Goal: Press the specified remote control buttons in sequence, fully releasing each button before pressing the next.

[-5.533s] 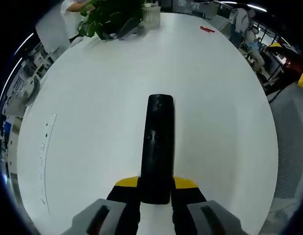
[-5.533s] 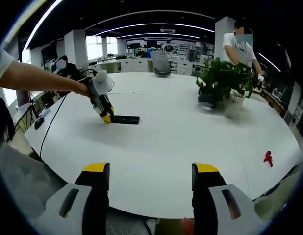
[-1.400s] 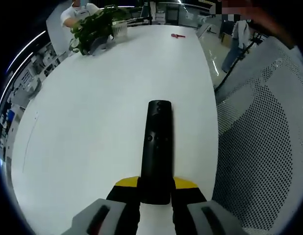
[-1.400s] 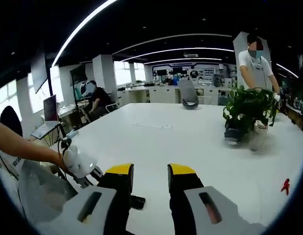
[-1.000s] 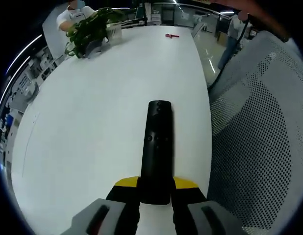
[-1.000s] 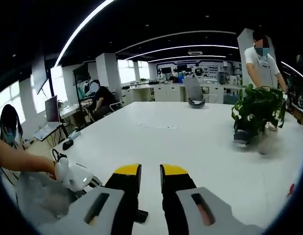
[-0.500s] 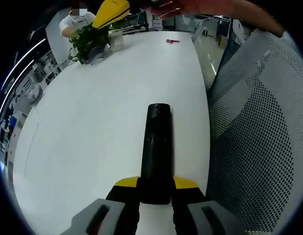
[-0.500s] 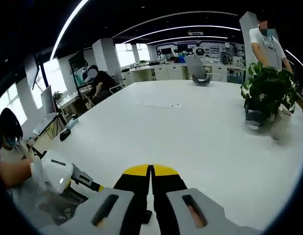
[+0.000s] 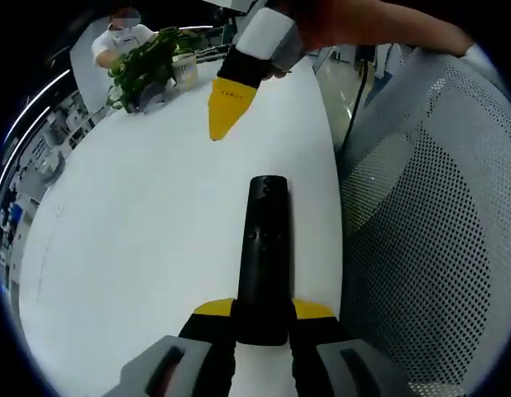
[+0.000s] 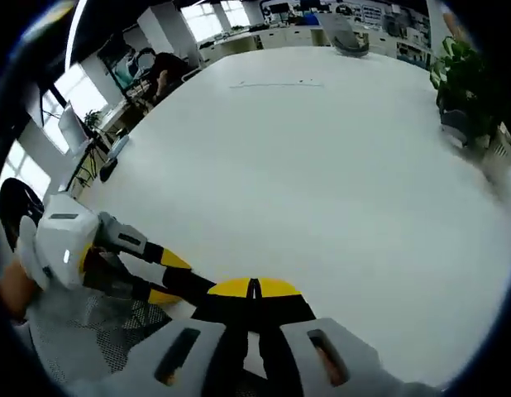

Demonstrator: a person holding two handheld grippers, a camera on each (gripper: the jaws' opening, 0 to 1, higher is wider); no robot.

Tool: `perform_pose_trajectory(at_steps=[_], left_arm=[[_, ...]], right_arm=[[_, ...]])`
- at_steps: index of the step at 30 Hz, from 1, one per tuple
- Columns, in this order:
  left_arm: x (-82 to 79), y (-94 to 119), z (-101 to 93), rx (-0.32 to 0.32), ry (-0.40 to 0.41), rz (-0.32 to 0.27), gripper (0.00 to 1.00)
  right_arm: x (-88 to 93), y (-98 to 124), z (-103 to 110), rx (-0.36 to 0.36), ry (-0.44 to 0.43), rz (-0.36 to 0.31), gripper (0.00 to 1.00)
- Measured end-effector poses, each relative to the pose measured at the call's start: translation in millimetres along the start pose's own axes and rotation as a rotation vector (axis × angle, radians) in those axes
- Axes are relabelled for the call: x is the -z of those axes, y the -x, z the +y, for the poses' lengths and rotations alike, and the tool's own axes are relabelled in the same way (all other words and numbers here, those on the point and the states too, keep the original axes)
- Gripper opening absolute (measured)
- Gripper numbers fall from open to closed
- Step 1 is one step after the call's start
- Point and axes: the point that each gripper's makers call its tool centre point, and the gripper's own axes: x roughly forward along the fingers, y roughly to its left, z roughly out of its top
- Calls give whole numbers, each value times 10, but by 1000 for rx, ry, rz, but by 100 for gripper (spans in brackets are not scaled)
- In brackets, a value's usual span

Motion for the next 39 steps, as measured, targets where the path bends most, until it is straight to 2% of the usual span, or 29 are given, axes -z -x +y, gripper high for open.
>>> perform_pose_trajectory(at_steps=[1,8,12,25,28,39], left_arm=[[1,-1,1,1,1,0,24],[3,-6,-5,10,-15,3,24],[4,-8,-5,10,-12,1,24],[2,-6,-9,11,-9,2,24],[3,-5,-10,12,-9,4,24],[5,-2,-12,17,1,1,24]], right_arm=[[11,-5,-1,0,0,5,0],[316,-121,-21,-9,-31,158,0],[417,-170,-14,-17,-43,211,0],[528,-227,2,-34,-46,263,0],[559,-250,-17,-17,-16,277,0],[556,-241,-7,-12,-12,274,0]])
